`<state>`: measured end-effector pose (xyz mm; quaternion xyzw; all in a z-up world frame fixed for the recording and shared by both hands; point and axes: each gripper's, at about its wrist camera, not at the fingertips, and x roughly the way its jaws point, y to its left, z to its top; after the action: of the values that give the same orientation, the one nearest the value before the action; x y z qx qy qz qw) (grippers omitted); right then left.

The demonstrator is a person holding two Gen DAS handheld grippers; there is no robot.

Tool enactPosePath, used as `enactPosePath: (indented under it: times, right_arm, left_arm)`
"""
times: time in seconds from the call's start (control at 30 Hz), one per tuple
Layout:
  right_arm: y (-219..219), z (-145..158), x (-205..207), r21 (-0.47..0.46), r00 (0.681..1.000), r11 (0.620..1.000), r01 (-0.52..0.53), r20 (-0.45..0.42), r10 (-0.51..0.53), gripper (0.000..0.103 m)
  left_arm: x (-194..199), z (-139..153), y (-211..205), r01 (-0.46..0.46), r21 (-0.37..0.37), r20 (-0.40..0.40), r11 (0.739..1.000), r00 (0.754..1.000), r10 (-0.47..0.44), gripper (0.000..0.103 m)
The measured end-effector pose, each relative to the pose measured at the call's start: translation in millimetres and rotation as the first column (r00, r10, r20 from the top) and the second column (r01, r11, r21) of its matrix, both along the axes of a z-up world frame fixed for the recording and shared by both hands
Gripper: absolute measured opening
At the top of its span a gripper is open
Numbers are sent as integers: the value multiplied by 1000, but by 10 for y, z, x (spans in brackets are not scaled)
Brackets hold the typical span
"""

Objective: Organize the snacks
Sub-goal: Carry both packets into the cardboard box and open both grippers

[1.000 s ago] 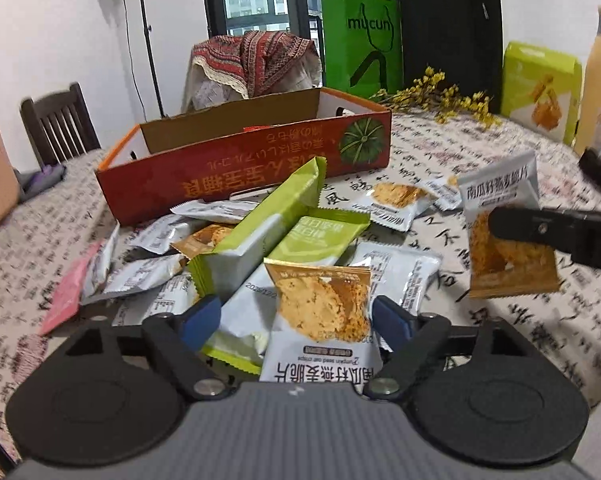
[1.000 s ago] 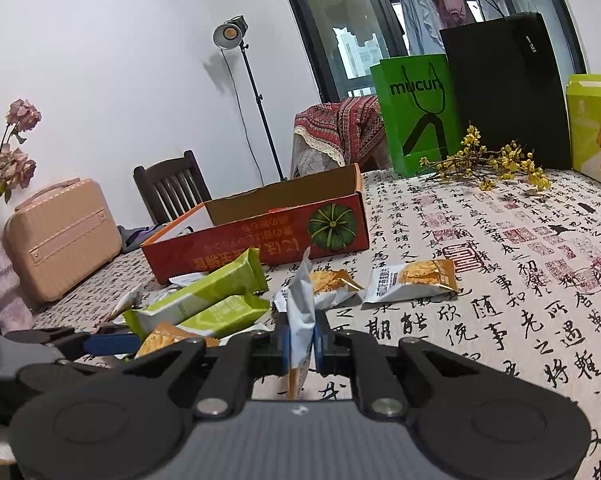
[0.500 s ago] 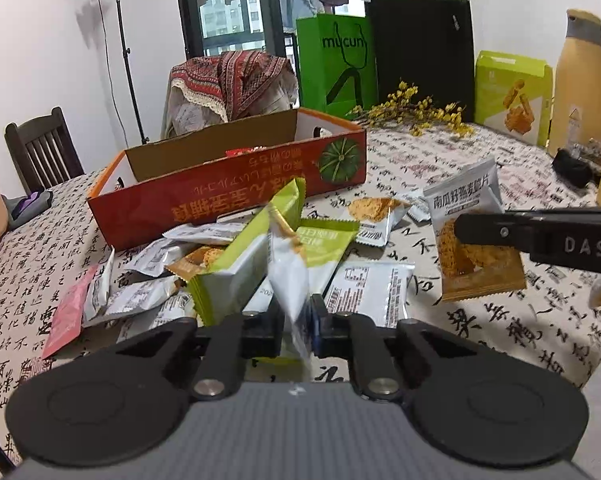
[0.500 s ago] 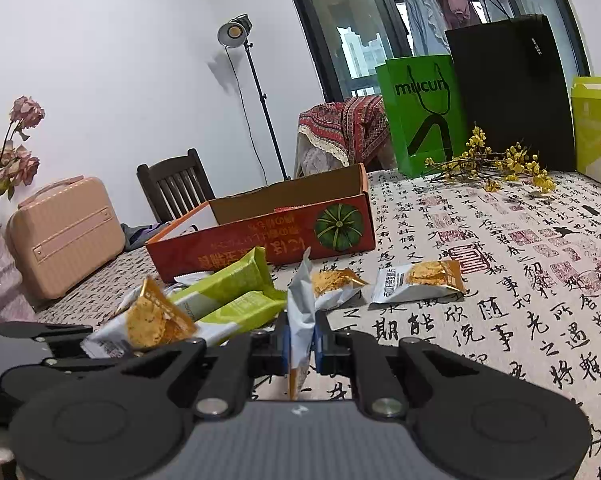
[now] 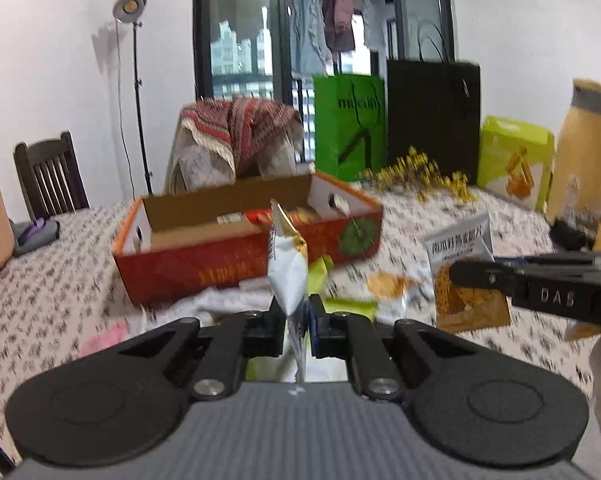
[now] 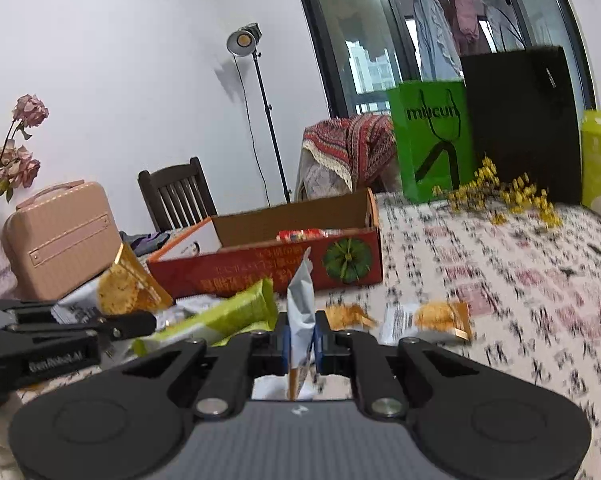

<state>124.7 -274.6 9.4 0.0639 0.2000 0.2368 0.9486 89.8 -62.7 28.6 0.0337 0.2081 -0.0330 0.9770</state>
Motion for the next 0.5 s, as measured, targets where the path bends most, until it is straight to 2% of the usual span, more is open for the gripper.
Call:
enactPosePath:
  times: [0.3, 0.5]
  right_arm:
    - [282, 374, 378, -13, 996, 1000, 5, 94, -4, 11]
    - [500, 592, 735, -12, 992, 1000, 5, 125, -4, 11]
  left_arm:
    - [371, 353, 261, -29, -66, 96, 997, 995, 35, 12]
    - [756, 493, 429, -89, -105, 110, 990, 989, 101, 12]
